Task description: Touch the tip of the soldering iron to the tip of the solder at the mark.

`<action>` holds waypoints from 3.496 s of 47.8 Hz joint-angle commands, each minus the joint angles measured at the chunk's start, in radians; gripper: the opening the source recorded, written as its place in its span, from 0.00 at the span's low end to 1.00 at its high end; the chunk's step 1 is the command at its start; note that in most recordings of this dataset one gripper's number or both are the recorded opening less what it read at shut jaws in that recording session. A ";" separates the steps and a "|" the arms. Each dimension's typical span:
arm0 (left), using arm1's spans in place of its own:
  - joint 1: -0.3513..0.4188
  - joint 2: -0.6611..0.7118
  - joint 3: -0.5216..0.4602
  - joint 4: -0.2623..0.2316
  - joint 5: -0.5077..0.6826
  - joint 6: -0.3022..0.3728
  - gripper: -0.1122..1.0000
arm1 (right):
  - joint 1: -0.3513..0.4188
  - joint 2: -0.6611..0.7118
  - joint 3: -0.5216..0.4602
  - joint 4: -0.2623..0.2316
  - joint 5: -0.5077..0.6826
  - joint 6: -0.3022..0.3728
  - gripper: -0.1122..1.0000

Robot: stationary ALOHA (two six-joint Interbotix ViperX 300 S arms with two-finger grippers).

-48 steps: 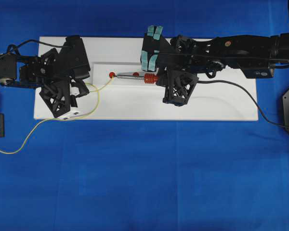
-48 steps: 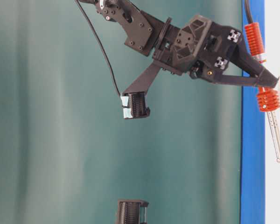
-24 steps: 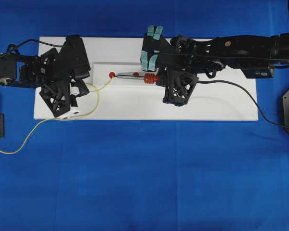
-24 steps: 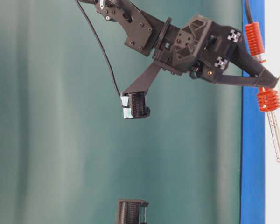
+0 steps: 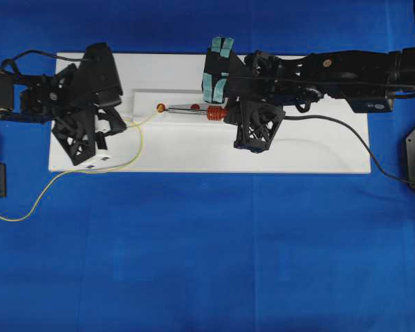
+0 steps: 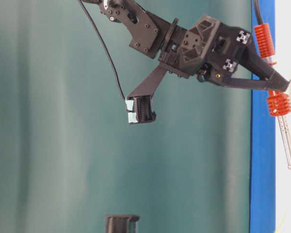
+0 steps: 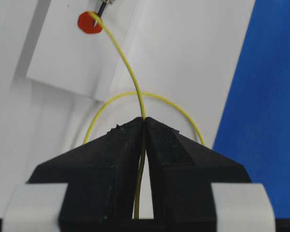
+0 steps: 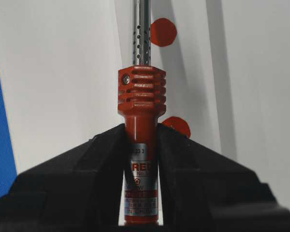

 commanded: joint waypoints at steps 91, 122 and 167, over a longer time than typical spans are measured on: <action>-0.008 -0.040 -0.083 0.003 0.041 -0.057 0.13 | -0.023 -0.353 0.270 -0.038 -0.044 0.034 0.16; -0.026 0.252 -0.261 0.003 0.048 -0.064 0.13 | -0.021 -0.344 0.276 -0.038 -0.049 0.034 0.16; -0.026 0.253 -0.264 0.003 0.064 -0.067 0.13 | -0.021 -0.169 0.179 -0.038 -0.028 0.034 0.16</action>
